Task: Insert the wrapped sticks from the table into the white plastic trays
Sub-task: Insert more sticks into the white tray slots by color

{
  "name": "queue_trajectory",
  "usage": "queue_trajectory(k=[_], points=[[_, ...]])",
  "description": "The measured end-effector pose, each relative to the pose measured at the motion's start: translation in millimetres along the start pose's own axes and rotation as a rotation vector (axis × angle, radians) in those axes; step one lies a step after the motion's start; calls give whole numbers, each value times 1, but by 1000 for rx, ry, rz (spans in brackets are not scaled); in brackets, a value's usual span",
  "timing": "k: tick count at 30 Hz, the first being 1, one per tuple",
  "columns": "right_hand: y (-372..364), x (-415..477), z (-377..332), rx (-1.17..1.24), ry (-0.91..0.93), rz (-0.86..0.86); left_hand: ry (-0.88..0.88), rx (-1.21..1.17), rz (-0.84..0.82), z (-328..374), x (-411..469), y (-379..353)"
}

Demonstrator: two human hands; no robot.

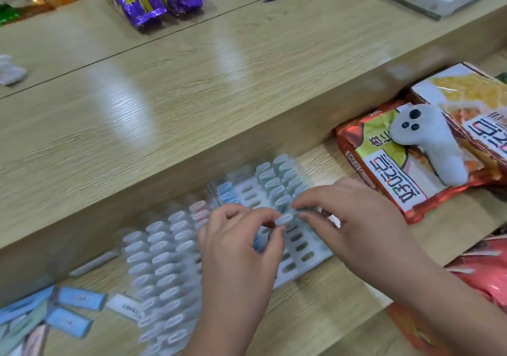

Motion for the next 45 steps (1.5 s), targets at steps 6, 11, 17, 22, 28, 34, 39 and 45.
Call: queue_trajectory(k=[6,11,17,22,28,34,39,45], points=[[-4,3,-4,-131,82,-11,-8,34,42,0,0,-5],[-9,1,3,-72,70,-60,-3,36,53,0,2,-11],[-9,-1,3,-39,160,-45,-57,234,-2,4,5,-20],[-7,-2,1,-193,191,-21,-87,196,-28,0,-2,-16],[-4,-6,-17,-251,192,81,-184,115,49,-12,-22,25],[-42,12,-108,-51,279,71,-55,110,234,-75,-53,100],[-111,33,-202,-18,392,-137,158,75,366,-148,-101,154],[-193,56,-256,-194,264,-418,530,135,333,-239,-159,187]])
Point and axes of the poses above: each hand's wrist, its own x-axis towards the middle knuckle, its own y-axis out of the back of the hand, z = x × y, the point moved 6 cm from there along x, towards the middle knuckle, and after that the axes turned 12 degrees about -z, right-handed, at the moved point
